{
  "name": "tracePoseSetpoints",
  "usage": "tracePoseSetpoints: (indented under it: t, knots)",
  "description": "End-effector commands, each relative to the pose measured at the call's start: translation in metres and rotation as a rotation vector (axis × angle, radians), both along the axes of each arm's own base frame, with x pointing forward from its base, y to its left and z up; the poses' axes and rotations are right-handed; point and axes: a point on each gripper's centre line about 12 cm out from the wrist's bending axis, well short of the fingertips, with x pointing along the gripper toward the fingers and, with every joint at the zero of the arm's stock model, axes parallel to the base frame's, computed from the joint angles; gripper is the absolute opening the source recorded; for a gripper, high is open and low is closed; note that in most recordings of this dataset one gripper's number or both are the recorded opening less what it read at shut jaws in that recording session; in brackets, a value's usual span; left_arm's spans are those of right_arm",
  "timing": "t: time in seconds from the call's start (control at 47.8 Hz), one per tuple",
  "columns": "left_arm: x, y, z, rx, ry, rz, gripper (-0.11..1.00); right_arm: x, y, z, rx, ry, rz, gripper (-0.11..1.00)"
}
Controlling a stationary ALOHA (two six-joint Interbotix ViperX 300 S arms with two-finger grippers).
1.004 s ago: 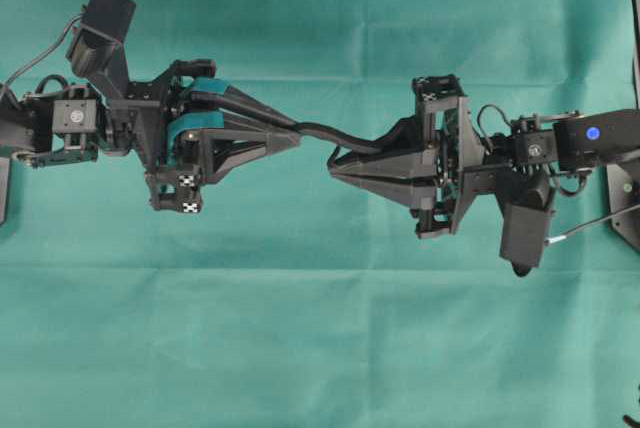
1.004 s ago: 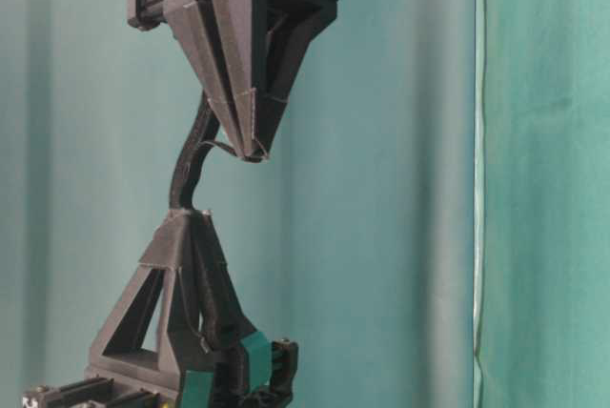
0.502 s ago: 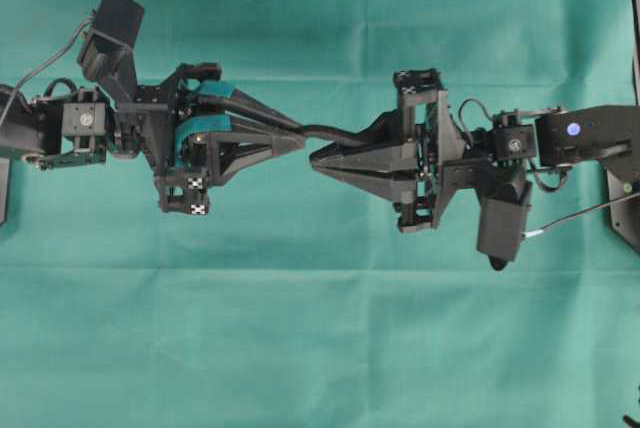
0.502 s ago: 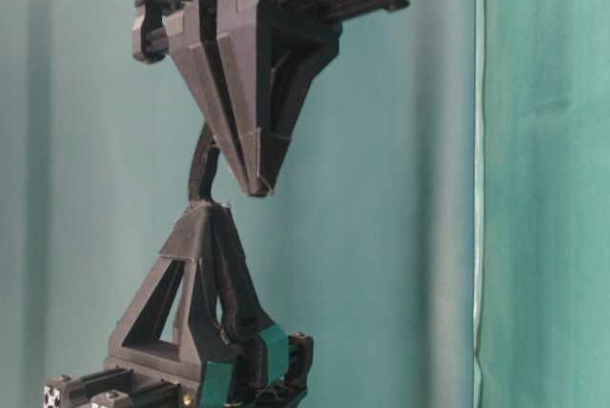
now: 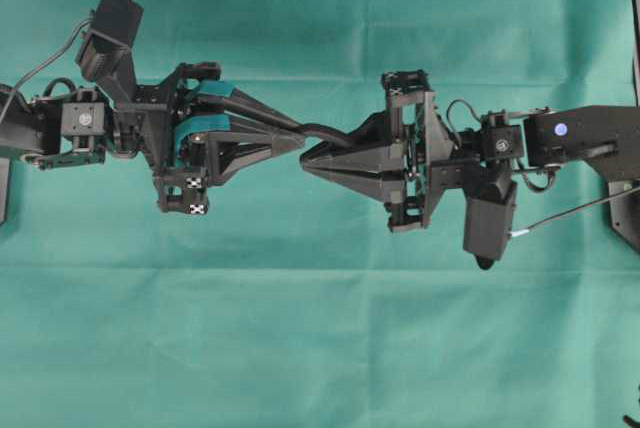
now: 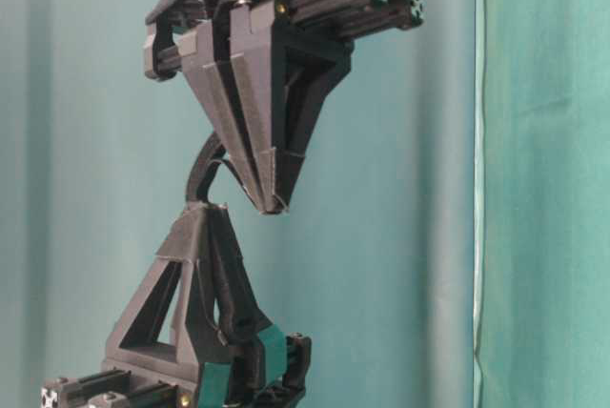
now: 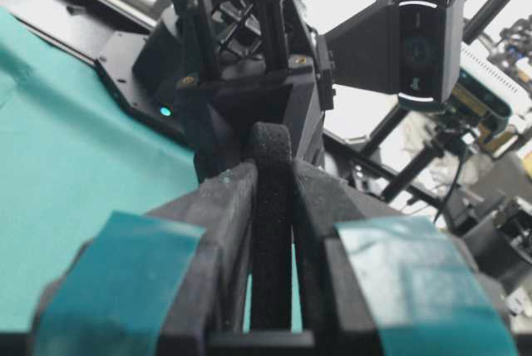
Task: Peel off the Velcro with your right arm.
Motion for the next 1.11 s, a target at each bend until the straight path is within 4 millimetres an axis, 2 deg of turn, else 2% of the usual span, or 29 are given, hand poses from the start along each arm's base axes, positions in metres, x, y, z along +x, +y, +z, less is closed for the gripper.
tracePoseSetpoints:
  t: [0.0, 0.439, 1.087]
  knots:
    - [0.002, 0.0006, 0.0155, 0.002, -0.051, 0.002, 0.12, 0.0049, -0.001, 0.0113, 0.001, -0.034, -0.003, -0.09]
    - [0.0019, 0.0006, 0.0157, 0.002, -0.052, 0.002, 0.12, 0.0147, -0.0003, 0.0066, -0.009, 0.007, -0.002, -0.09]
    - [0.0017, 0.0006, 0.015, 0.0, -0.049, 0.002, 0.12, 0.0118, 0.001, 0.0024, -0.007, 0.02, 0.001, -0.09]
